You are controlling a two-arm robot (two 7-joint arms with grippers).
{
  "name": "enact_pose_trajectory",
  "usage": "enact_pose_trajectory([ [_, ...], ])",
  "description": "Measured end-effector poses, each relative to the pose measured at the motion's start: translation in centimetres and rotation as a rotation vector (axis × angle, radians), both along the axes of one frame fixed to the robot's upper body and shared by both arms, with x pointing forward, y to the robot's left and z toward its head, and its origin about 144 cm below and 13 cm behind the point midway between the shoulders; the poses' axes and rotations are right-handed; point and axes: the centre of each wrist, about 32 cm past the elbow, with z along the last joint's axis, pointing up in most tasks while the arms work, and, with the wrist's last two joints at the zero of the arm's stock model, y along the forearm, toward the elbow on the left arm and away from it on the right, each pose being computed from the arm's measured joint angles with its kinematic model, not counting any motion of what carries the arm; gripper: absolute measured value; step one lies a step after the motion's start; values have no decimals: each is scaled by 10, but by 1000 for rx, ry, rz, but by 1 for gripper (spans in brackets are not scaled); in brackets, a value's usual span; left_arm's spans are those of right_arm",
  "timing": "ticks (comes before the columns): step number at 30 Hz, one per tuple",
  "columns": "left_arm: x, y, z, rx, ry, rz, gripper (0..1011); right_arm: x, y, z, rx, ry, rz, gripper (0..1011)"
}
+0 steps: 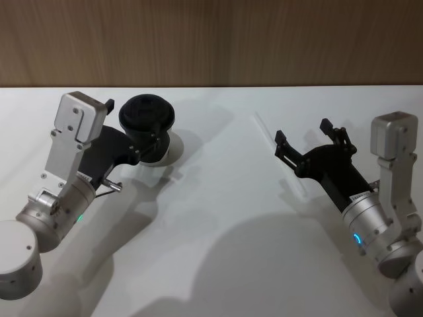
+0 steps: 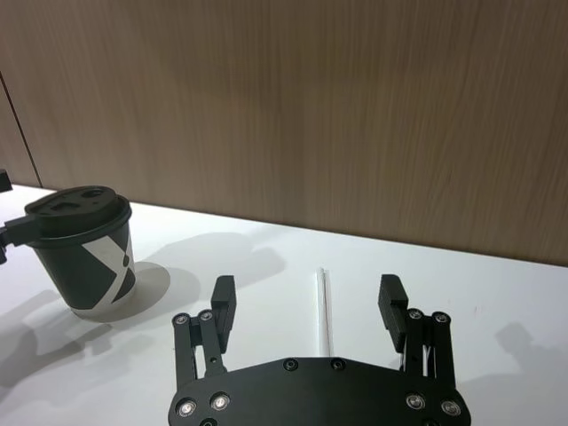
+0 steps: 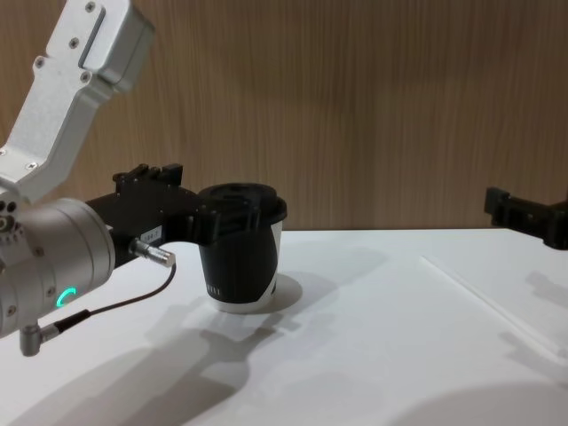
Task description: Pick up the straw with one hand, pass it to the other hand, and insert it into the cup.
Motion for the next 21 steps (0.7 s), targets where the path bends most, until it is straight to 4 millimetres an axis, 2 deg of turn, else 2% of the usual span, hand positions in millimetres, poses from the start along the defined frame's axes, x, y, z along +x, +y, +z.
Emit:
enact_pose_trajectory([
  [21, 0, 0, 0, 0, 0, 0, 1003, 0, 0, 0, 0, 0, 0, 1001],
])
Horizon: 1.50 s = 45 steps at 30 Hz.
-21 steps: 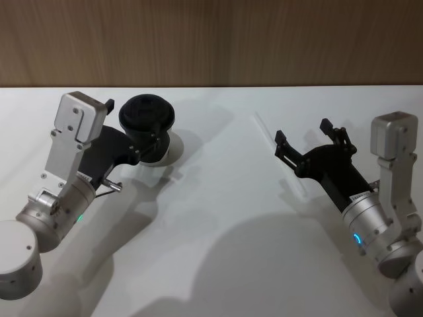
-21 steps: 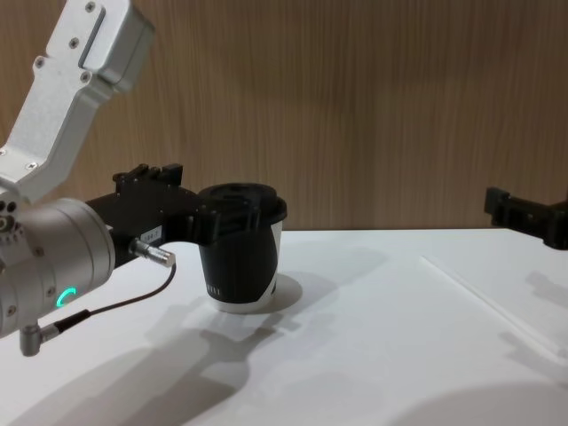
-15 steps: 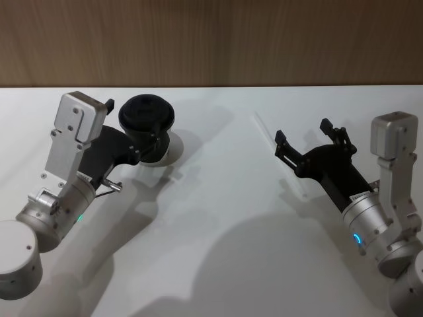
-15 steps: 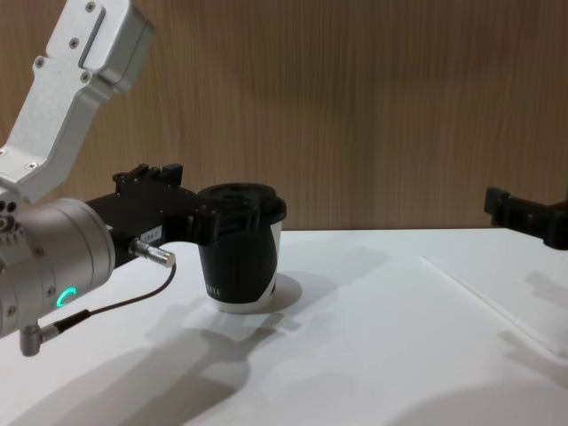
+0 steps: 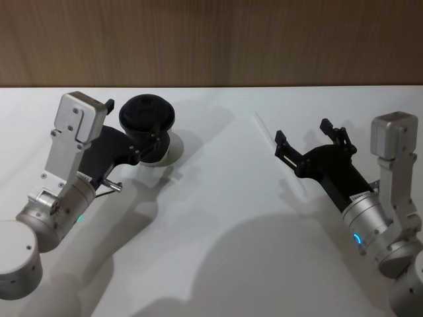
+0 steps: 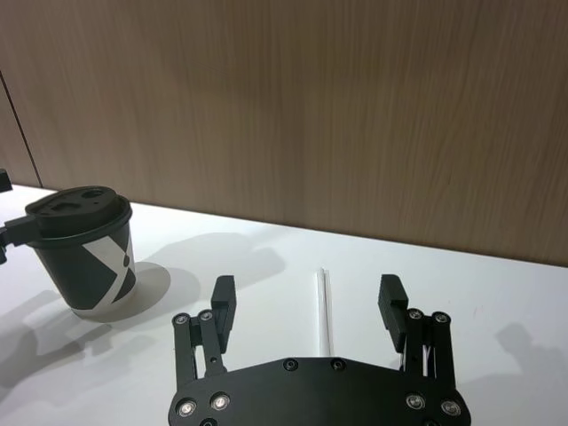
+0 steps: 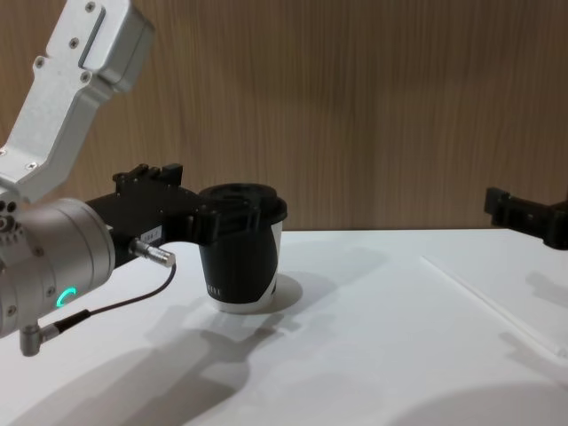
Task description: Pick up the straw with one hand, pass it to the other hand, and insert it into the cup.
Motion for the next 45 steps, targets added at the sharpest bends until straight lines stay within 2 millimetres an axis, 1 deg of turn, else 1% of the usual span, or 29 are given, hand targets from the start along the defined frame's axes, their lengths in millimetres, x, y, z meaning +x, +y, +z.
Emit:
enact_pose_trajectory([
  [23, 0, 0, 0, 0, 0, 0, 1003, 0, -1, 0, -7, -3, -2, 1001],
  [31, 0, 0, 0, 0, 0, 0, 1003, -1, -9, 4, -69, -18, -20, 1001],
  [45, 0, 0, 0, 0, 0, 0, 1003, -6, -32, 4, -200, 9, -3, 1001],
])
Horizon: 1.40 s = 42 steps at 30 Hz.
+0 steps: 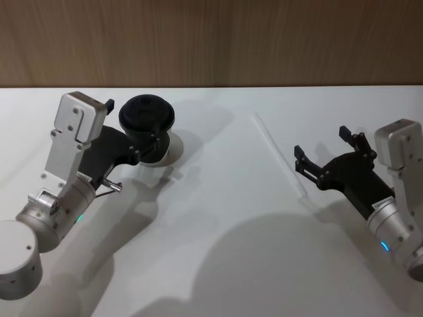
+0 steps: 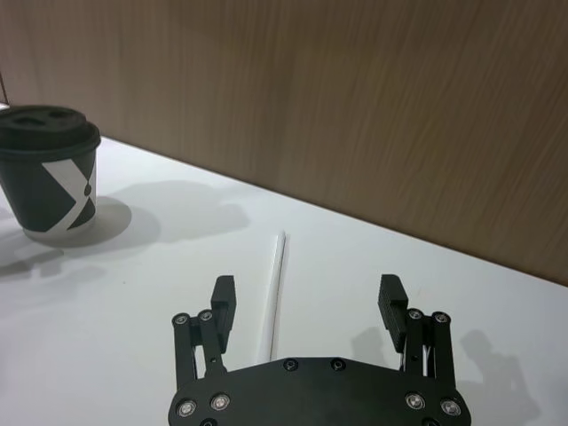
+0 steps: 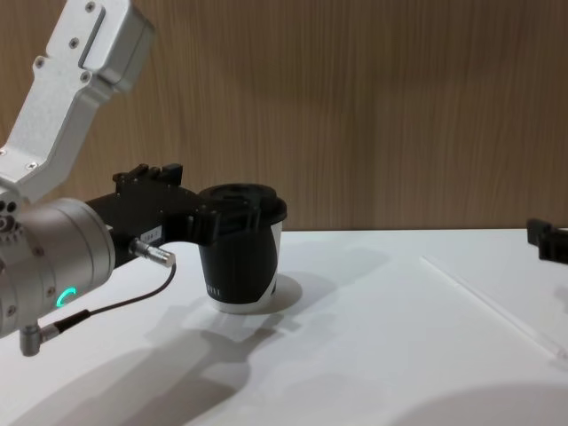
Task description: Pick up the straw with one hand, pass it to the other hand, and insert it into the cup.
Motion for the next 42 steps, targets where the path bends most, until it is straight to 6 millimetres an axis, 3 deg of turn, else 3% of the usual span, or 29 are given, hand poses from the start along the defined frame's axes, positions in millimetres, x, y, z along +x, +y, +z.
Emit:
enact_pose_trajectory([
  [18, 0, 0, 0, 0, 0, 0, 1003, 1, -12, 11, -23, 133, 16, 1001],
  [42, 0, 0, 0, 0, 0, 0, 1003, 15, -9, 17, -30, 267, 1, 1001],
])
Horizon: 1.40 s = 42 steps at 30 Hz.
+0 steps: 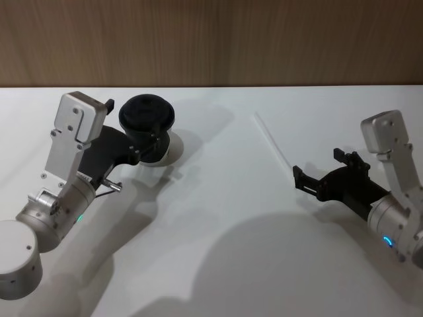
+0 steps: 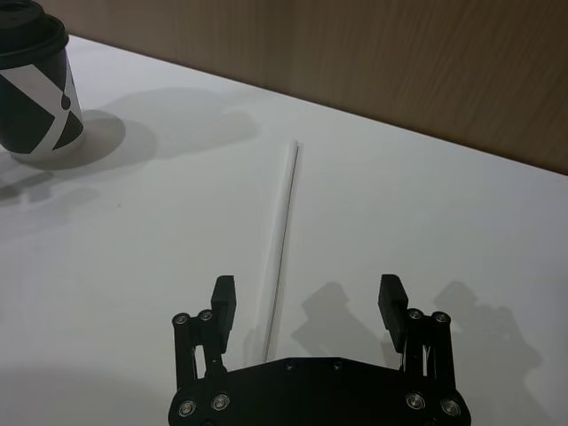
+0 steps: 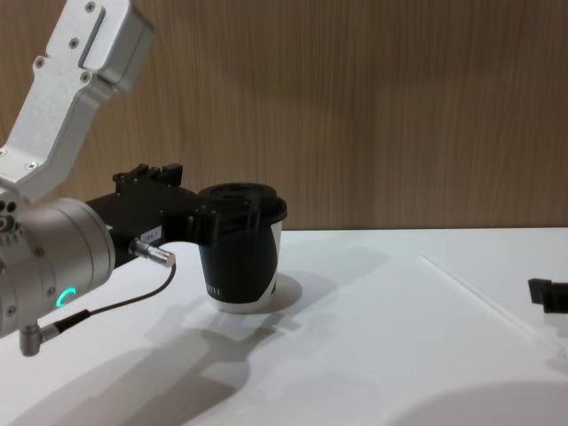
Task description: Pick up the straw with one hand, pass it to the other hand, and insert it into the cup.
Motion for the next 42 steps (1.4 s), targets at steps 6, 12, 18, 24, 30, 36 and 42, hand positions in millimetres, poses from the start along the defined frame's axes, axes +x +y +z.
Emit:
enact_pose_trajectory([
  [6, 0, 0, 0, 0, 0, 0, 1003, 2, 2, -2, -9, 14, 8, 1001],
  [12, 0, 0, 0, 0, 0, 0, 1003, 3, 5, -5, -16, 24, 14, 1001],
  [18, 0, 0, 0, 0, 0, 0, 1003, 6, 7, -7, -21, 31, 19, 1001],
  [24, 0, 0, 0, 0, 0, 0, 1003, 9, 10, -10, -25, 38, 23, 1001],
  [30, 0, 0, 0, 0, 0, 0, 1003, 13, 13, -13, -25, 46, 28, 1001],
  [36, 0, 0, 0, 0, 0, 0, 1003, 17, 15, -15, -23, 56, 29, 1001],
  [42, 0, 0, 0, 0, 0, 0, 1003, 21, 16, -17, -21, 64, 29, 1001],
])
